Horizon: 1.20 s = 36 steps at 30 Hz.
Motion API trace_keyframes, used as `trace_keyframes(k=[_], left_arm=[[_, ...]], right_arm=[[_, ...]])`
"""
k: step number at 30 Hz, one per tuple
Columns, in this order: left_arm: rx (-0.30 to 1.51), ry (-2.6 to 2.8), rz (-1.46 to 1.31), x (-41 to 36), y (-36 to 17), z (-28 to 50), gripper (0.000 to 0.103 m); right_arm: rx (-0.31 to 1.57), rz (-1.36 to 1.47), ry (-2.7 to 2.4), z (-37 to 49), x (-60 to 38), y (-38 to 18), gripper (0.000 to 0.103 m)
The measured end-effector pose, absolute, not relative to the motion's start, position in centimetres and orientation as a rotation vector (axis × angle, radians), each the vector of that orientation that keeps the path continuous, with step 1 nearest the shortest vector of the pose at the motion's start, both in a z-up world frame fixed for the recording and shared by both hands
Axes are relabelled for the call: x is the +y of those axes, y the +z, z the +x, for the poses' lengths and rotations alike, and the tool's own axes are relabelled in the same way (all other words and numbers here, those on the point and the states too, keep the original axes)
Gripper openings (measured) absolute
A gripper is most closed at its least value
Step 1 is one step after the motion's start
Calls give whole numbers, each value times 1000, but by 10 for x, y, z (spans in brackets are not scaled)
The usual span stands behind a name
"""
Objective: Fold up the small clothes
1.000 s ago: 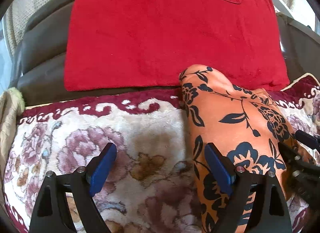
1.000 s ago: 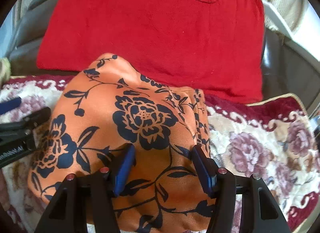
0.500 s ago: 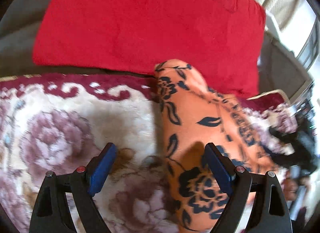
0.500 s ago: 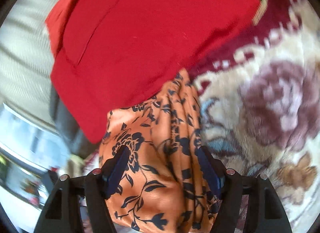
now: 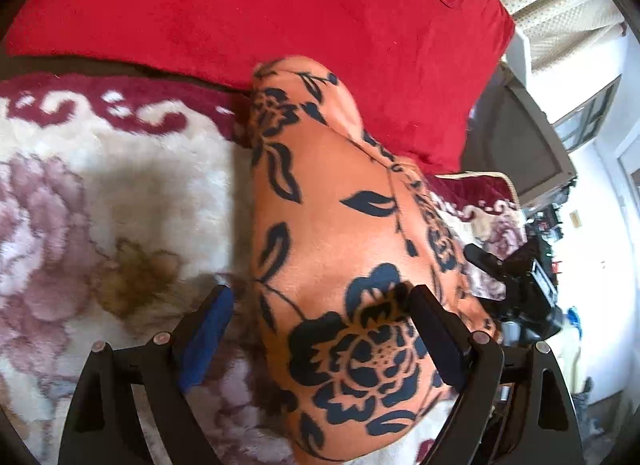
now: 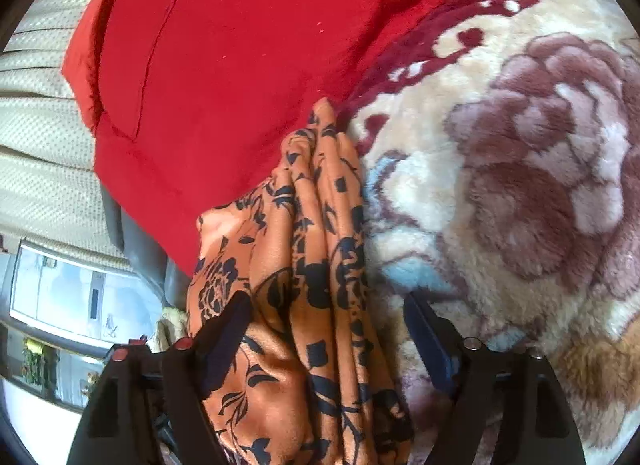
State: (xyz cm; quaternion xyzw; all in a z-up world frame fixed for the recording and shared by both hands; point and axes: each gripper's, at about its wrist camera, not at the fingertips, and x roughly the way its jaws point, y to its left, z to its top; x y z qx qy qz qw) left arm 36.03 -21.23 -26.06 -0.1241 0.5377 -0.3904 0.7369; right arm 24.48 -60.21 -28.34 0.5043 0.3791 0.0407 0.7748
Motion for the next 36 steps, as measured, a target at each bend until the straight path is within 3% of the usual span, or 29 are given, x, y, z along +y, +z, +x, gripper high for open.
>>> trace_keyframes(k=[12,17,18,22,36], left_arm=[[1191,-886,-351,-241,-271,361,89],[1145,-879,-339,-247,-263,357,69],[1126,-880,-324,-249,-260,355,62],[1071,-877,-287,-252,-249,348,48],[875,-905,-194,-214,-178,287,44]], right_arm=[[807,998,156,284,-557,-283,85],[804,975,160,298,-539,-282,63],[803,968,160,300,-537,-280,59],[788,877,121,297,-524,-263,52],[603,720,134,270,-472,-203,48]])
